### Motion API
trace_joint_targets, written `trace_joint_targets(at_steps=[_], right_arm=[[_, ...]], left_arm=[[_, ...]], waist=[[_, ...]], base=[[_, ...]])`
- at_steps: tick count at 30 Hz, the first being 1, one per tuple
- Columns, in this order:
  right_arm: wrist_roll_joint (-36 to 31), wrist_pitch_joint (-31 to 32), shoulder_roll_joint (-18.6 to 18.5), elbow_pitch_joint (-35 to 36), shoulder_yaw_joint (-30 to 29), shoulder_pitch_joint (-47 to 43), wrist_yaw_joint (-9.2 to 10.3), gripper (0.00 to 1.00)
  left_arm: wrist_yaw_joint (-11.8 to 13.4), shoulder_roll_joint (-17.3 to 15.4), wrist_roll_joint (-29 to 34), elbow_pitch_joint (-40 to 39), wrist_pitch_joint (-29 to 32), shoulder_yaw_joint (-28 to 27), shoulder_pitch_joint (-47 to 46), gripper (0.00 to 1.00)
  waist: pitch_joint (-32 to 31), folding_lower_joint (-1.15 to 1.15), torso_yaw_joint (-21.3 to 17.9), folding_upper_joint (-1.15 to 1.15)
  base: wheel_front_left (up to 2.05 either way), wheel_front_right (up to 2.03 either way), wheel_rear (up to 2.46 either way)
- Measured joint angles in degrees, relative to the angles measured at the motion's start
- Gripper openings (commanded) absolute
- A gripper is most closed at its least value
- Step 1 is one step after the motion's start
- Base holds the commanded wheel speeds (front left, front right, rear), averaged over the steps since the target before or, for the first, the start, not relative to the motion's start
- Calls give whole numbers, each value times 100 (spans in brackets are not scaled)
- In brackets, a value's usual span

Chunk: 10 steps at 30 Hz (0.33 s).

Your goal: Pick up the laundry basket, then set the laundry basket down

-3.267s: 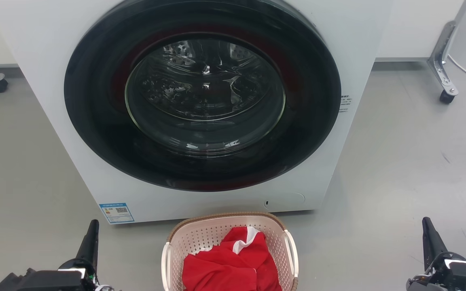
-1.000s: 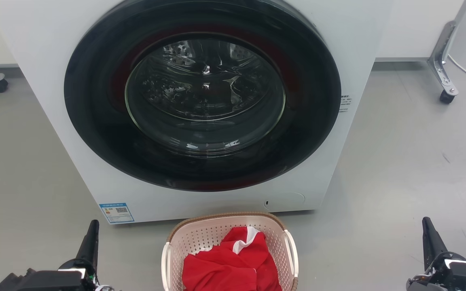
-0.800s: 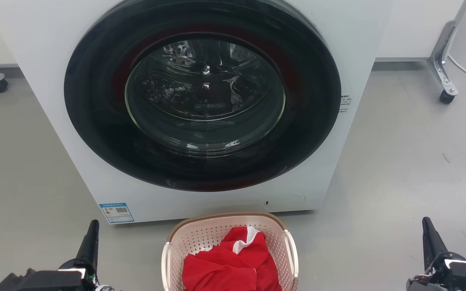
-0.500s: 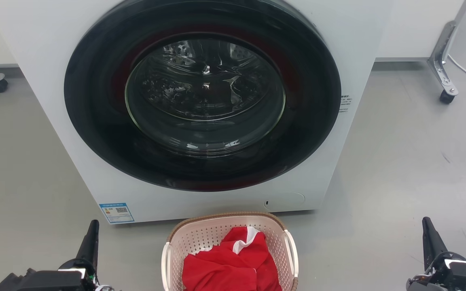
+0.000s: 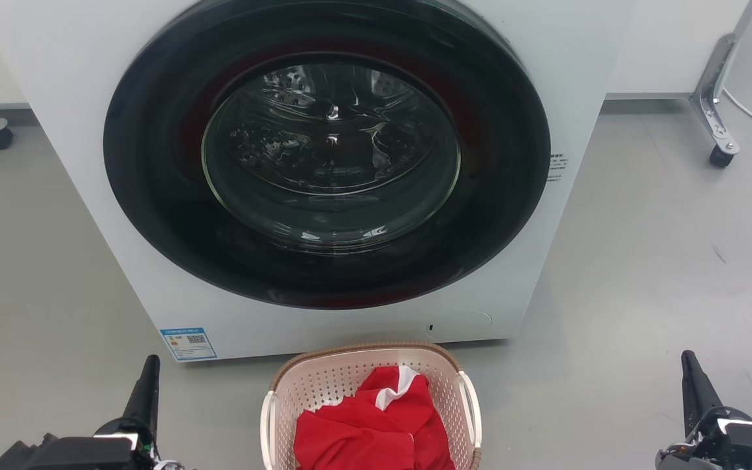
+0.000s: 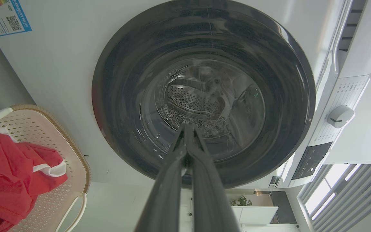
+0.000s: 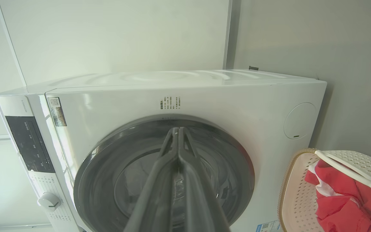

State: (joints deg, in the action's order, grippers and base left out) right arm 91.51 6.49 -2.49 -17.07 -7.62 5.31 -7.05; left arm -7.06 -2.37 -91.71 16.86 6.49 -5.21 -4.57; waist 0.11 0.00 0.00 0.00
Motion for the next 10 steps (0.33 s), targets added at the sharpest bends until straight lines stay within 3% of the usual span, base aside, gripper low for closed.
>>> trace_joint_targets(at_steps=[10], right_arm=[[0, 0, 0, 1, 0, 0, 0, 0]], left_arm=[[0, 0, 0, 0, 0, 0, 0, 0]], waist=[[0, 0, 0, 0]], base=[[0, 0, 0]])
